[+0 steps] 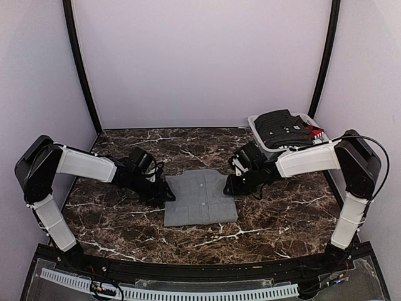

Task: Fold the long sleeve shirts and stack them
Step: Pick up the square-folded shirt from the center of the board, then turn over the rectangle-folded shirt at the center of the board.

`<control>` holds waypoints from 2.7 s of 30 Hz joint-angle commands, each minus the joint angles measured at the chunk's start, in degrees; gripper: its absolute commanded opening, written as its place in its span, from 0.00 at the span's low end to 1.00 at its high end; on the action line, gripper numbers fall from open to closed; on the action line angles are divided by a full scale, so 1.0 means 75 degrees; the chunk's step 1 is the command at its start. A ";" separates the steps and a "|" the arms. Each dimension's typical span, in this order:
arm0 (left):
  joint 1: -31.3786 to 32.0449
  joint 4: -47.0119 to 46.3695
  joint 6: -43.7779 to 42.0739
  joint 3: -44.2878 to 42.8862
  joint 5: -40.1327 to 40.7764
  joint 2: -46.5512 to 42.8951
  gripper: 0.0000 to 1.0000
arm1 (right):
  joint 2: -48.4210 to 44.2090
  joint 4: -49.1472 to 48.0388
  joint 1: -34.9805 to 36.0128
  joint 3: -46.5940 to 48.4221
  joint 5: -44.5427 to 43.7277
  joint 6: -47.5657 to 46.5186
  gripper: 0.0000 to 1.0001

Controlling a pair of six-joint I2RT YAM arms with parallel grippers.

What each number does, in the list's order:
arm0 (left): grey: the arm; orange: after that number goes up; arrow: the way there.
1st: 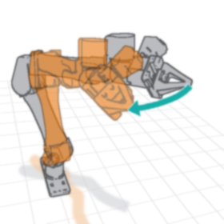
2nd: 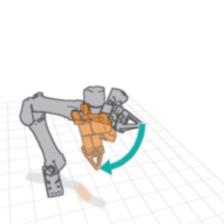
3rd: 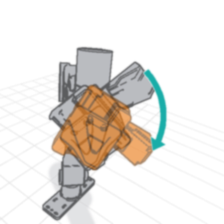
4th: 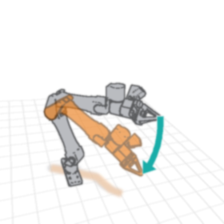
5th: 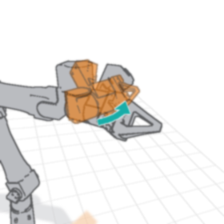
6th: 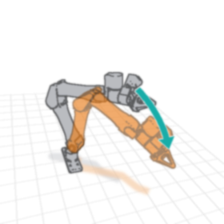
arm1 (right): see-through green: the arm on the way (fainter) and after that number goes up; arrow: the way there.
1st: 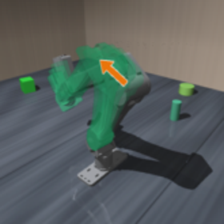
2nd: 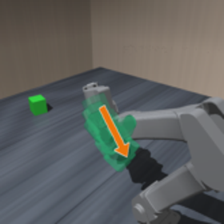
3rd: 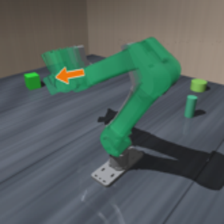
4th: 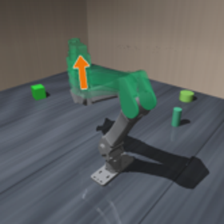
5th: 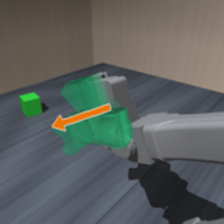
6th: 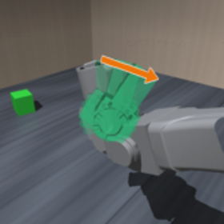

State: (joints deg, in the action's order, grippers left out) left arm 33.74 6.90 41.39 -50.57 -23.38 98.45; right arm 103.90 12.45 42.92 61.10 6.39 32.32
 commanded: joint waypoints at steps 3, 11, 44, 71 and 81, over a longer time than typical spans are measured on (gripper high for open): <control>0.0214 0.0254 0.0463 0.0186 0.0406 0.0500 0.42 | -0.0418 -0.0254 0.0008 -0.0183 -0.0219 0.0136 0.35; 0.0278 -0.0764 0.1052 0.0391 -0.0085 0.0671 0.31 | -0.0458 -0.0300 0.0008 -0.0279 -0.0202 0.0122 0.35; -0.1211 0.2737 -0.1669 -0.0891 -0.0527 -0.1267 0.00 | -0.0113 -0.0245 0.0717 0.0430 -0.0408 0.0482 0.33; -0.1435 0.3419 -0.1918 -0.3902 -0.1699 -0.1165 0.00 | 0.2676 -0.1808 0.1561 0.2588 -0.0165 0.1811 0.05; -0.1017 0.1451 -0.0738 -0.4043 -0.2626 -0.0571 0.00 | 0.4971 -0.5178 0.1625 0.4716 0.1959 0.3246 0.14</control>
State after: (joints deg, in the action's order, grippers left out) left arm 23.99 26.15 32.10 -81.30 -38.85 92.09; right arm 134.87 -12.49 54.76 89.56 12.38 50.11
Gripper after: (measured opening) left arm 0.028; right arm 0.127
